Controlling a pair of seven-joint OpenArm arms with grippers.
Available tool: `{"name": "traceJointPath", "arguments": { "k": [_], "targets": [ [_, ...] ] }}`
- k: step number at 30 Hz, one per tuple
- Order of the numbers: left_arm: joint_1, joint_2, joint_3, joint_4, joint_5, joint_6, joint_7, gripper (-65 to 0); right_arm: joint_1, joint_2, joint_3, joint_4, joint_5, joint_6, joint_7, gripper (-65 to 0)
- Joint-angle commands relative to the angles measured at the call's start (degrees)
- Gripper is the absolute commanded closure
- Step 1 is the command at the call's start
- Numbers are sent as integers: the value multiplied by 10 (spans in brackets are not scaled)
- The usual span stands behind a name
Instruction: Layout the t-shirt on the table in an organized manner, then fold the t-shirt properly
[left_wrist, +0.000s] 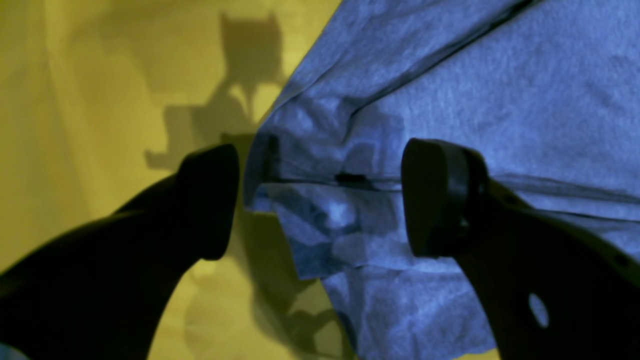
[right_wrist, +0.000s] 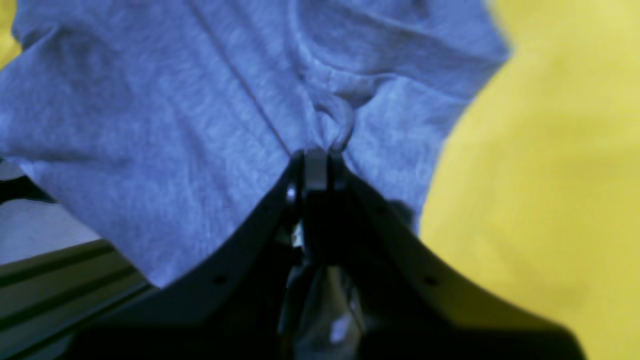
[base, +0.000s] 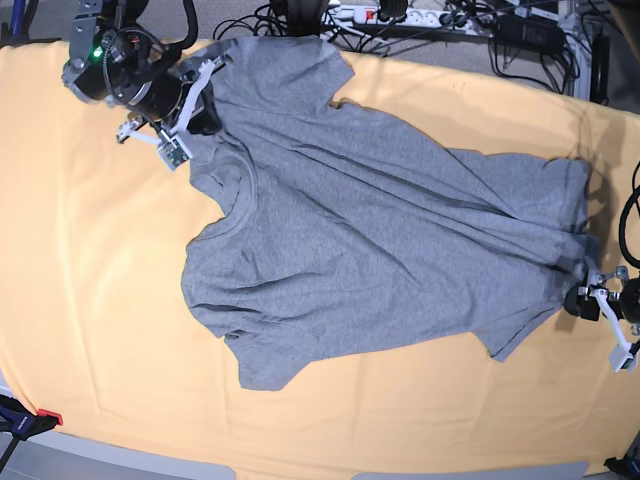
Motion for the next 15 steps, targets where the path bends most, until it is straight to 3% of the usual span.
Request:
{"name": "traceJointPath", "arguments": {
  "k": [1, 6, 9, 15],
  "targets": [
    [-16, -13, -7, 6, -3, 0, -7, -494, 1, 3, 11, 26, 6, -5, 9, 0],
    [-16, -13, -7, 6, -3, -2, -4, -494, 1, 3, 93, 84, 6, -18, 10, 0],
    [-16, -13, -7, 6, -17, -33, 11, -494, -1, 3, 146, 84, 9, -18, 10, 0],
    [-16, -13, -7, 6, -186, -130, 109, -494, -2, 3, 223, 84, 8, -37, 5, 0]
  ]
}}
